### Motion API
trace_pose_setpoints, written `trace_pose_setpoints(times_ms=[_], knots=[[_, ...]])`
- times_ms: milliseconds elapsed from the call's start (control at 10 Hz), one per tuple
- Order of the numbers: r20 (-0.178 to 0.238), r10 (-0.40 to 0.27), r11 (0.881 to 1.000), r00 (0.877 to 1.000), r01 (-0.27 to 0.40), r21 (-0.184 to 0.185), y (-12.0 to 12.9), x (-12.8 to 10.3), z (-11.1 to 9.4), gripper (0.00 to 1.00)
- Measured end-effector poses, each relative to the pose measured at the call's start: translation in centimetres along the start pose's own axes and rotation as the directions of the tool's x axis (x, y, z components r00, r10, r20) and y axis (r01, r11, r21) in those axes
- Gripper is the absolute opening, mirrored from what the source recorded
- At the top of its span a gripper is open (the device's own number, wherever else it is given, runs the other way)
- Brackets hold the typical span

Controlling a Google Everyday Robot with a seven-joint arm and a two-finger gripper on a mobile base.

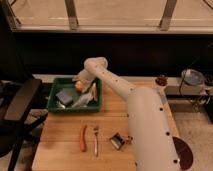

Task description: Place apple in plastic cup

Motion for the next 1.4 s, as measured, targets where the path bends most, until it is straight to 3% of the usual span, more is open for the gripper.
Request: trace_pose_setpoints(times_ms=[400,500,900,1100,1400], knots=[[-0.018,-0.024,1.000,1.000,0.024,-0.020,-0.2,1.1,1.0,0.65],[-0.019,-0.035,0.999,0.999,0.034,-0.026,-0.1,1.0,1.4,0.61],[-0.023,-0.070,0.997,0.997,0.070,-0.016,0.2,0.5,1.5,0.22],[-0.032,-0.072,0.997,0.997,0.072,0.008,0.1,0.1,0.0,0.03],[-0.052,-0.075,0.995,0.996,0.078,0.055,-0.6,-0.7,-4.7,0.00]])
